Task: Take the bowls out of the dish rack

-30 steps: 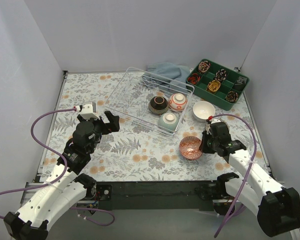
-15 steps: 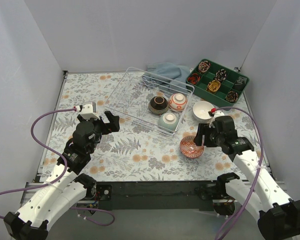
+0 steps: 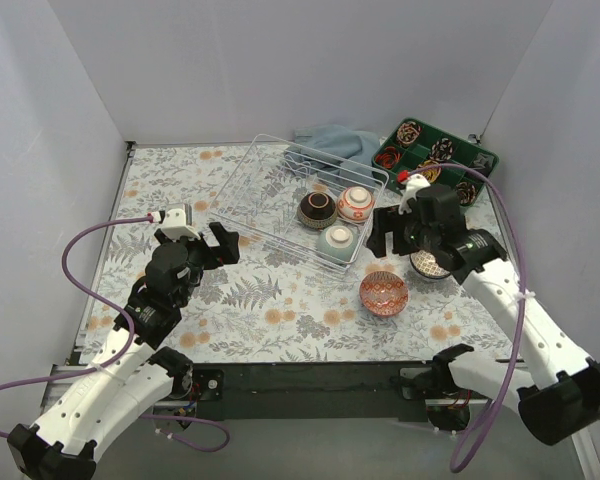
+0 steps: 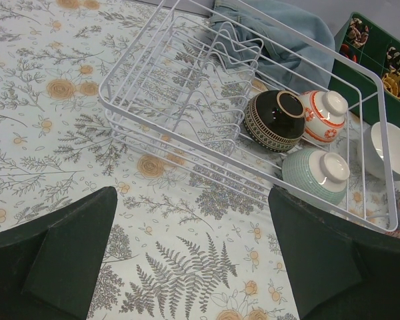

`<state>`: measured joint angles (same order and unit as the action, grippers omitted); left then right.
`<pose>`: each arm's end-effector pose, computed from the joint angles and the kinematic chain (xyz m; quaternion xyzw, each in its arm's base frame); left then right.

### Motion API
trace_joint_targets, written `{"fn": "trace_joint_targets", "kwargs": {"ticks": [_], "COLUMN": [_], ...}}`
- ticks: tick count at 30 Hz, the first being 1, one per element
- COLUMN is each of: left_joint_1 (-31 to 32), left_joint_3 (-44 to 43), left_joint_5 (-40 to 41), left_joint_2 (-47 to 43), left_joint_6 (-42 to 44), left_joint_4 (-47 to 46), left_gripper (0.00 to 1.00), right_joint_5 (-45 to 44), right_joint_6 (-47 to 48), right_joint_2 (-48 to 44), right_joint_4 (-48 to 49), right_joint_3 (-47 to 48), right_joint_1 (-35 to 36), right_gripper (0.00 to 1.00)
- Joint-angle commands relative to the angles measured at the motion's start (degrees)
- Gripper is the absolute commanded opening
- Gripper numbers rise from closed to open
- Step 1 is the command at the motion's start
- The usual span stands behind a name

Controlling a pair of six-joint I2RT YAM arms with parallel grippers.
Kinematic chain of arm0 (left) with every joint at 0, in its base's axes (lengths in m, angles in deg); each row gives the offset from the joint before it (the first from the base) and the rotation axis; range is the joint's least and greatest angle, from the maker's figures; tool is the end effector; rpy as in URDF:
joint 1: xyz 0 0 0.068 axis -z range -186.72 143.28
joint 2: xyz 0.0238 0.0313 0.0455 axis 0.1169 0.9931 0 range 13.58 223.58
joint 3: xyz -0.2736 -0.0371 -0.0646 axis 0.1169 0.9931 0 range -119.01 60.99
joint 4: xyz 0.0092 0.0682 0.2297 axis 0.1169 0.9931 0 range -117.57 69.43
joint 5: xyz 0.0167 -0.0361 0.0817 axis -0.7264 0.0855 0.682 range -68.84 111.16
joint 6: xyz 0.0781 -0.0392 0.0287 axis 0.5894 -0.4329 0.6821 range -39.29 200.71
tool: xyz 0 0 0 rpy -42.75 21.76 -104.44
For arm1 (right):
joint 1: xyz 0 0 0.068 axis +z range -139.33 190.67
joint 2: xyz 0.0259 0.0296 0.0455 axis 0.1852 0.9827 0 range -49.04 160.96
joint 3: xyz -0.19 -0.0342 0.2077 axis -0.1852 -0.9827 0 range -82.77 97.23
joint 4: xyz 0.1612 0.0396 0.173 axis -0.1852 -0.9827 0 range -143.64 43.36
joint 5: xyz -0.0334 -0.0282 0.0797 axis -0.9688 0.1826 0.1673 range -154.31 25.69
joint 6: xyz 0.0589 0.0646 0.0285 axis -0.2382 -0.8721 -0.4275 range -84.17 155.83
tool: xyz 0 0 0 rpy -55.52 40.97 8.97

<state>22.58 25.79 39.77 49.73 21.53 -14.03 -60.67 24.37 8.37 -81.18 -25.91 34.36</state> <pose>0.1593 -0.0592 0.2940 -0.2968 0.7283 -0.3299 0.5221 0.2012 0.0939 0.3133 -0.1090 0.8803 0.1660 0.4308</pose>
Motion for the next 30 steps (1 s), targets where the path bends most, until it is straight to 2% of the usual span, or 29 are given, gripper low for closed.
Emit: {"fn": "trace_joint_targets", "kwargs": {"ticks": [1, 7, 11, 14, 22, 30], "left_joint_1": [-0.3, -0.3, -0.3, -0.3, -0.4, -0.3], "left_joint_3": [0.1, 0.2, 0.4, 0.6, 0.7, 0.8], "left_joint_5": [0.4, 0.9, 0.9, 0.7, 0.7, 0.3], "left_joint_2": [-0.7, -1.6, -1.8, -1.8, -1.5, -1.5], "left_joint_6": [-0.1, -0.3, -0.4, -0.5, -0.6, -0.7], "left_joint_4": [1.1, 1.3, 1.5, 1.5, 1.7, 1.7], "left_gripper": [0.98, 0.98, 0.98, 0.98, 0.98, 0.98], "right_joint_5": [-7.8, -12.7, -16.2, -19.4, -14.5, -15.3], "right_joint_6": [2.8, 10.7, 20.4, 28.3, 40.3, 47.0], "right_joint_2": [7.0, 19.6, 27.9, 34.3, 46.3, 54.7], "right_joint_4": [1.3, 5.3, 7.6, 10.1, 16.5, 19.5], "right_joint_3": [7.5, 14.9, 20.7, 24.4, 30.1, 33.3], "right_joint_1": [6.3, 13.1, 16.8, 18.0, 18.2, 18.5], "right_gripper": [0.89, 0.89, 0.89, 0.93, 0.96, 0.96]}}
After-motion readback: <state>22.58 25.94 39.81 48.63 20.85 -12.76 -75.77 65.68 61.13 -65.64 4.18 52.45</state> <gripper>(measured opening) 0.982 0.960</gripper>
